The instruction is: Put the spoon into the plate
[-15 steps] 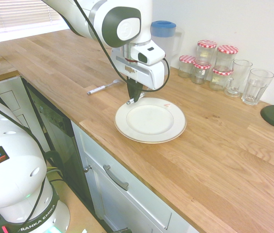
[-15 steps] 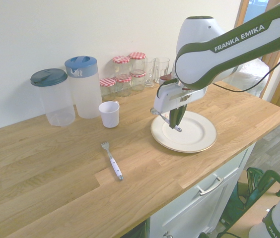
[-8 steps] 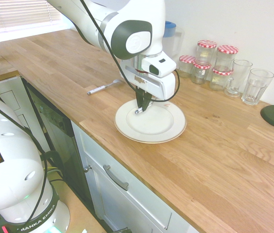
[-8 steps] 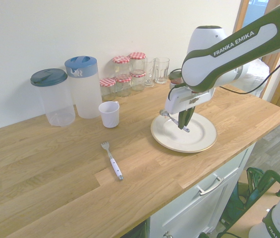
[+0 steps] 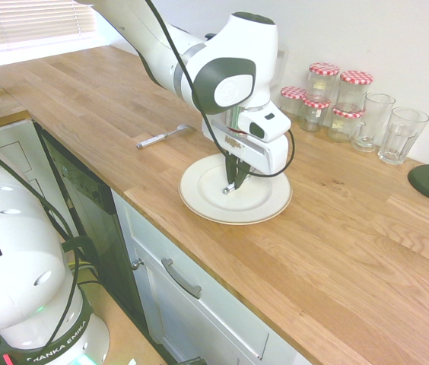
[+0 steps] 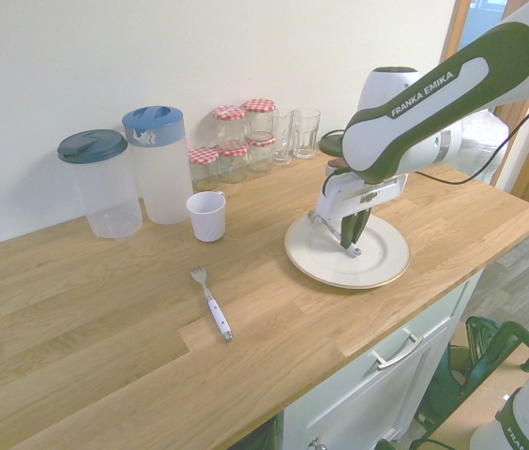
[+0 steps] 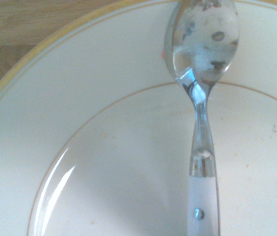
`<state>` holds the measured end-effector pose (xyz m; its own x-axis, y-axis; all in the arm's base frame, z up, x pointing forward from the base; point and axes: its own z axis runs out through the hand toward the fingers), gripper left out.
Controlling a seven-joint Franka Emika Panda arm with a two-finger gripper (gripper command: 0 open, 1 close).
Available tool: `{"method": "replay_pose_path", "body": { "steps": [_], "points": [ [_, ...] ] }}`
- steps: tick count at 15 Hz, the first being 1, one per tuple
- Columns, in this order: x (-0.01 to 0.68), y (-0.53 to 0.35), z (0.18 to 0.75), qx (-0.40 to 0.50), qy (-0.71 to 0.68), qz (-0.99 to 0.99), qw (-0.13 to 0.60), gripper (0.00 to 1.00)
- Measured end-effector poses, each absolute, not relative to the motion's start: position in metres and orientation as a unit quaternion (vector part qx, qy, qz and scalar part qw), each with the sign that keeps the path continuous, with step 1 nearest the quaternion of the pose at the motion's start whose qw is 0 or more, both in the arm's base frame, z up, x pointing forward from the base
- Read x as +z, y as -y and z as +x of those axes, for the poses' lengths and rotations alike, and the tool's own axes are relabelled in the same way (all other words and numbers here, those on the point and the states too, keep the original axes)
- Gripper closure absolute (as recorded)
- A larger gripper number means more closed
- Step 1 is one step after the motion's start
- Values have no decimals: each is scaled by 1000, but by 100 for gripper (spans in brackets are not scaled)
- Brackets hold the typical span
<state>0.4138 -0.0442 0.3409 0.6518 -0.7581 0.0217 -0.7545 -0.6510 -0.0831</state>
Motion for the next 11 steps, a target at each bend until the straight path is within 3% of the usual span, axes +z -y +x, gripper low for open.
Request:
{"method": "replay_pose_path", "body": {
  "steps": [7,11],
  "points": [
    [351,37,421,-49,-396,-917,8,0],
    [405,15,415,-55,-384,-922,-12,0]
  ]
}}
